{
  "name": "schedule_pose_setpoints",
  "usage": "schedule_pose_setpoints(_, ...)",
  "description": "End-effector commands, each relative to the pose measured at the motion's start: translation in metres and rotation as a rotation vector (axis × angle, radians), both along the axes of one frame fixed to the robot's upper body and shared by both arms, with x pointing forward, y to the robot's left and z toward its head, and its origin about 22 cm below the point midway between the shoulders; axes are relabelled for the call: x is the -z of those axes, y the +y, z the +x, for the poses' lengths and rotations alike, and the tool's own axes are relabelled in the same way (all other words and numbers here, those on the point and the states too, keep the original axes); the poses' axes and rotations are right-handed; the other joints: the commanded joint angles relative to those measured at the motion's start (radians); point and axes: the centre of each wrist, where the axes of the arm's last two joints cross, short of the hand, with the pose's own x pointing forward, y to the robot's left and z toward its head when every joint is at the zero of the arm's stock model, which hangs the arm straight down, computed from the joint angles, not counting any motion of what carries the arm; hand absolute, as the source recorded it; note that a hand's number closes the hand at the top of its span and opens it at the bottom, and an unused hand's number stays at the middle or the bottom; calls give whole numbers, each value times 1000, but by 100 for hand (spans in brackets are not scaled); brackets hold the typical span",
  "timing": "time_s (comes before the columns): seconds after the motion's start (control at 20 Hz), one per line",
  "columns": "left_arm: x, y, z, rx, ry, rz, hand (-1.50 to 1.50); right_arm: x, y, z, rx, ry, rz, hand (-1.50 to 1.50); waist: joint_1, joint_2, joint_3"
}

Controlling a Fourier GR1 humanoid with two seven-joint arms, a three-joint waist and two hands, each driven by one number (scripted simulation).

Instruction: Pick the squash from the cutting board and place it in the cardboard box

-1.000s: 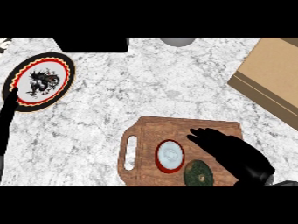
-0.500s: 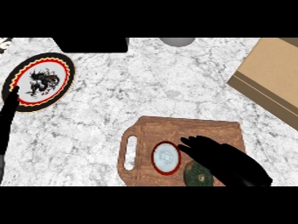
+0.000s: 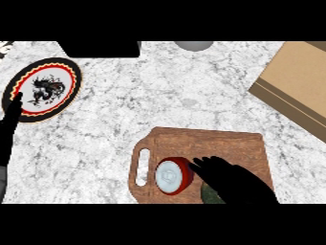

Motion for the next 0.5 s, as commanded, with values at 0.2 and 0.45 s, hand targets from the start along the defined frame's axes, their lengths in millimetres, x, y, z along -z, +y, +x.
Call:
schedule_pose_setpoints(0.2,6,-2,-4,-10,-6,7,0,39,6,-1,27,-70,-53,150,1,0,0)
schedule_pose_setpoints(0.45,18,12,-7,3,-13,12,0,23,5,24,63,-266,18,150,1,1,0)
